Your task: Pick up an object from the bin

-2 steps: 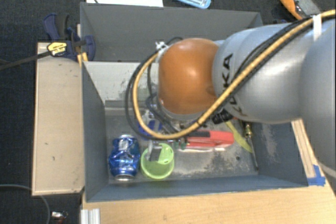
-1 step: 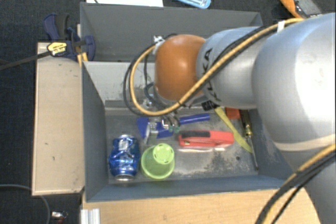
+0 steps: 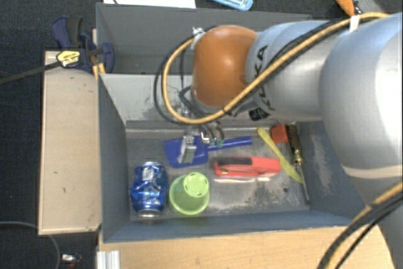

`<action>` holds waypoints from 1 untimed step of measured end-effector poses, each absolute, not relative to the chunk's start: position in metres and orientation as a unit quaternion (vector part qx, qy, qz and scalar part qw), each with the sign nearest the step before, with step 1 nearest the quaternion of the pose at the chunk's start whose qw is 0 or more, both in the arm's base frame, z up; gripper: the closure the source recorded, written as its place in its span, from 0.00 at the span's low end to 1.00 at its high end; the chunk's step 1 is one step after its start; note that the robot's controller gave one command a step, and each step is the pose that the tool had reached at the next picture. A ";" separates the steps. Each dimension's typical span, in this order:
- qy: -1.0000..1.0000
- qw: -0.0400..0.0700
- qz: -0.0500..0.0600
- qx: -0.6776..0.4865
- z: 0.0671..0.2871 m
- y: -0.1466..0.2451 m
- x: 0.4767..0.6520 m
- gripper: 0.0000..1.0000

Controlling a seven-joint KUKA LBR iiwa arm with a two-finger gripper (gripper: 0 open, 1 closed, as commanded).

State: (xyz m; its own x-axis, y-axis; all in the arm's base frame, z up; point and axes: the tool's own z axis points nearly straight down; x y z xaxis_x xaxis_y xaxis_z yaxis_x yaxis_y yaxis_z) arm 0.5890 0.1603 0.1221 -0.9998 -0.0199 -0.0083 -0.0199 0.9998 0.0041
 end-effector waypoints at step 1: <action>1.000 0.004 0.002 -0.007 0.083 0.164 0.586 0.00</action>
Offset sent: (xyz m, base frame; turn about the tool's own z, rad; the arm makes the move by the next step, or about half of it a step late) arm 0.0006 -0.0068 -0.0521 0.0826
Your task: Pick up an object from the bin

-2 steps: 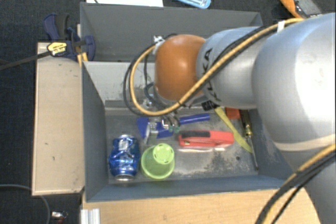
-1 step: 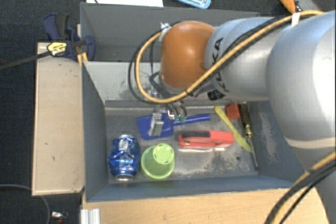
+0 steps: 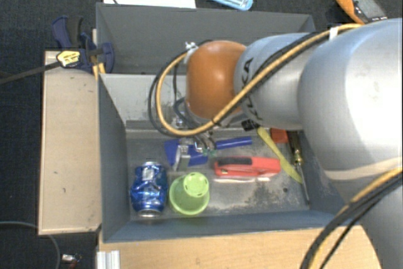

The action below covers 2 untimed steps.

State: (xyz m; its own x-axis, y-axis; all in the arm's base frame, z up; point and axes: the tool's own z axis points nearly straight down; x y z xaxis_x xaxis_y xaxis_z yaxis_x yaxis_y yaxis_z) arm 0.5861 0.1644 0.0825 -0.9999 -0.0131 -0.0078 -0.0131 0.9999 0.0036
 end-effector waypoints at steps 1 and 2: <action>0.999 0.007 0.003 0.032 0.071 0.154 0.590 0.00; 1.000 0.006 0.004 0.014 0.073 0.160 0.588 1.00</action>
Offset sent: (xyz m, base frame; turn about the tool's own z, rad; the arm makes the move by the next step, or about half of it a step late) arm 0.0006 -0.0042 -0.0105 0.0353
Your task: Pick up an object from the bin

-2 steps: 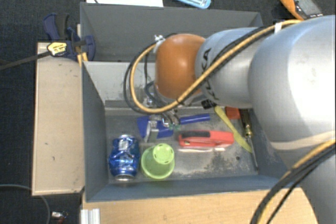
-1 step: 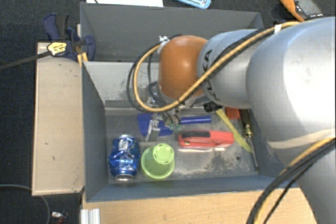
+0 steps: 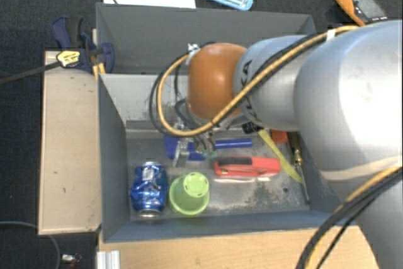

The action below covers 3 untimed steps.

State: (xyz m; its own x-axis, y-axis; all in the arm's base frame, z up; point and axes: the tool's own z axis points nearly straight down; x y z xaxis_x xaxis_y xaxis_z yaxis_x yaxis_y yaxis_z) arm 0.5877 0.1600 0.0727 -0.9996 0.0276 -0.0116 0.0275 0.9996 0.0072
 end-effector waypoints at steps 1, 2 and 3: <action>1.000 0.006 0.004 0.014 0.073 0.160 0.588 1.00; 1.000 0.002 0.003 0.015 0.107 0.159 0.586 1.00; 1.000 0.003 0.003 0.016 0.139 0.159 0.586 1.00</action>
Offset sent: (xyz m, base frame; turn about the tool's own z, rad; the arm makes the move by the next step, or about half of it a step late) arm -0.0001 0.0000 0.0675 0.0005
